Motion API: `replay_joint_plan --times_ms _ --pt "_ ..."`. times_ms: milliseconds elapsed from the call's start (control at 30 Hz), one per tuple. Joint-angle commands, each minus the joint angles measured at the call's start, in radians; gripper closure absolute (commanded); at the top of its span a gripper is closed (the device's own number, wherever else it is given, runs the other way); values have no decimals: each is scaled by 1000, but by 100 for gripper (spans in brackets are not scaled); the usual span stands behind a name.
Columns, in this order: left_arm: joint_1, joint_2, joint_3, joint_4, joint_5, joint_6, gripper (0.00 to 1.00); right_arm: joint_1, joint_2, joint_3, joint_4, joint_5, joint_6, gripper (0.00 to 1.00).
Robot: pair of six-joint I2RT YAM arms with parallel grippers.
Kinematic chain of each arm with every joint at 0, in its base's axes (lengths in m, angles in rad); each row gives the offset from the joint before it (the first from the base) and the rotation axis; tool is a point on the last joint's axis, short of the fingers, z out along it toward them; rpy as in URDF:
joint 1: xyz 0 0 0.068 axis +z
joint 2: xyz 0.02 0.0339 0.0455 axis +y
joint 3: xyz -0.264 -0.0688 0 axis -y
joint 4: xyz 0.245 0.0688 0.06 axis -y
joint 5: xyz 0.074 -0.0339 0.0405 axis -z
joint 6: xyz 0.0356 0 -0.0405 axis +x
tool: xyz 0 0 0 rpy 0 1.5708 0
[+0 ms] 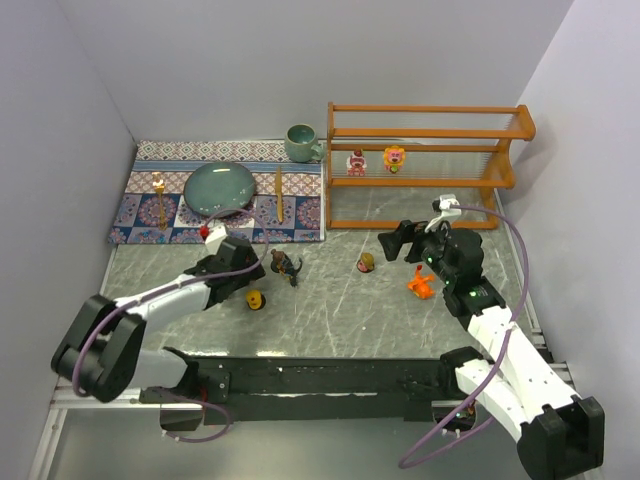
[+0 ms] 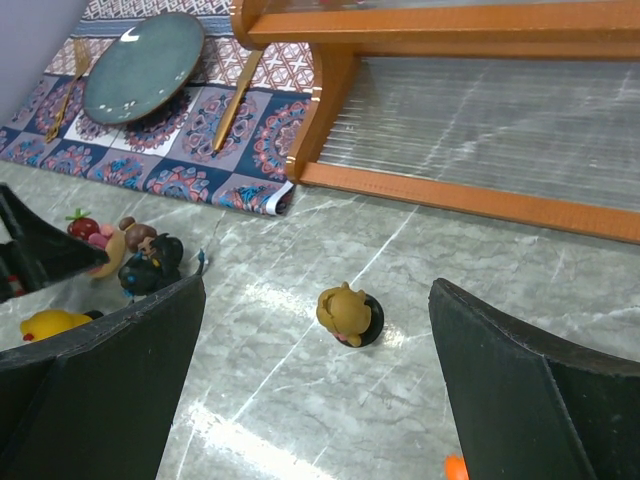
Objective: Place and organize the plastic toys onto the shelf
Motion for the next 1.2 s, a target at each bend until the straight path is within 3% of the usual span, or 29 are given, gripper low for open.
replay_joint_plan --times_ms 0,300,633,800,933,1167 --pt "-18 70 35 37 -121 -4 10 2 -27 -16 52 4 4 0" --pt "-80 150 44 88 -151 36 36 3 -11 -16 52 -1 2 0" --pt "-141 8 77 -36 -176 80 82 3 -8 -15 62 -51 7 0" --pt "-184 -123 141 -87 -112 195 84 5 -11 -2 54 -126 8 0" --pt "-242 -152 195 -76 46 281 83 9 -17 8 20 -192 16 0" --pt "-486 -120 282 -44 194 545 84 74 -43 42 -69 -274 40 0"
